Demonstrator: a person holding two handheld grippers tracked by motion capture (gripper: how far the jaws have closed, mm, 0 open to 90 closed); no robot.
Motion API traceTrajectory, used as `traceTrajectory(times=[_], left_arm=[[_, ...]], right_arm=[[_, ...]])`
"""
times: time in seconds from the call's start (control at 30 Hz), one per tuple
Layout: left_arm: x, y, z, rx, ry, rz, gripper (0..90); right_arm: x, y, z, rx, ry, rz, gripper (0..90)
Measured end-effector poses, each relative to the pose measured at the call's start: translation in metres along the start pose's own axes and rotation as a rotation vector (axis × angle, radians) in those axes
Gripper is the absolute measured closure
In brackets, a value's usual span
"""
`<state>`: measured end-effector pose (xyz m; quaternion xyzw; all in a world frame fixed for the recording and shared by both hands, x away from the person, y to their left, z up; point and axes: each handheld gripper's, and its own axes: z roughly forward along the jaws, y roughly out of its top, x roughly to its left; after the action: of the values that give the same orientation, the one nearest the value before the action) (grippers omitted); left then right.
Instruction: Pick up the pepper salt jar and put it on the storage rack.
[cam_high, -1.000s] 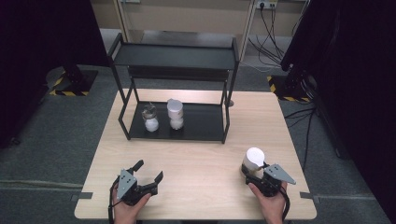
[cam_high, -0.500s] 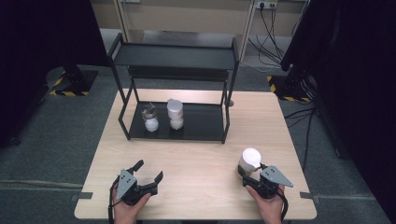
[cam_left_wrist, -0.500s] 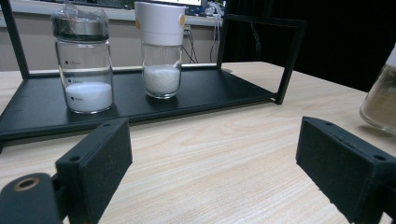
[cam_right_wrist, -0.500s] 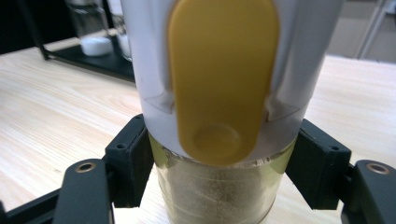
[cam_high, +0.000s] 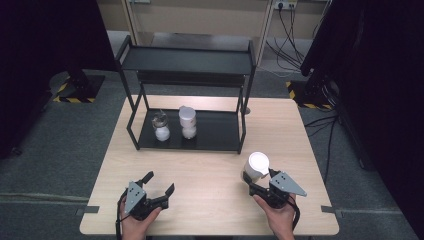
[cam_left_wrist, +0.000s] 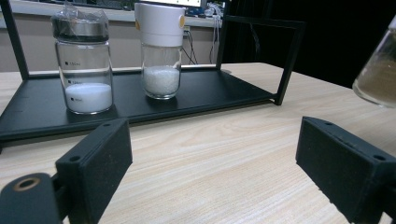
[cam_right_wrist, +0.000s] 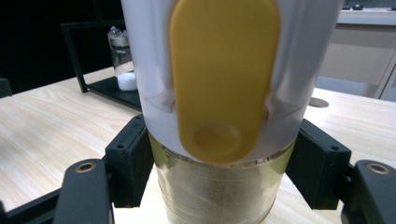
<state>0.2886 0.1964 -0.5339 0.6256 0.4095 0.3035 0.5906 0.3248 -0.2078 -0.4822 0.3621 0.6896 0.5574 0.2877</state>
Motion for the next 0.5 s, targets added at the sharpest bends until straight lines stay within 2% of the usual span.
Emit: traceTrajectory(times=[0.5], left_arm=[[0.000, 0.000, 0.000, -0.001, -0.001, 0.001, 10.3]], right_arm=[[0.012, 0.020, 0.022, -0.027, 0.037, -0.021, 31.0]])
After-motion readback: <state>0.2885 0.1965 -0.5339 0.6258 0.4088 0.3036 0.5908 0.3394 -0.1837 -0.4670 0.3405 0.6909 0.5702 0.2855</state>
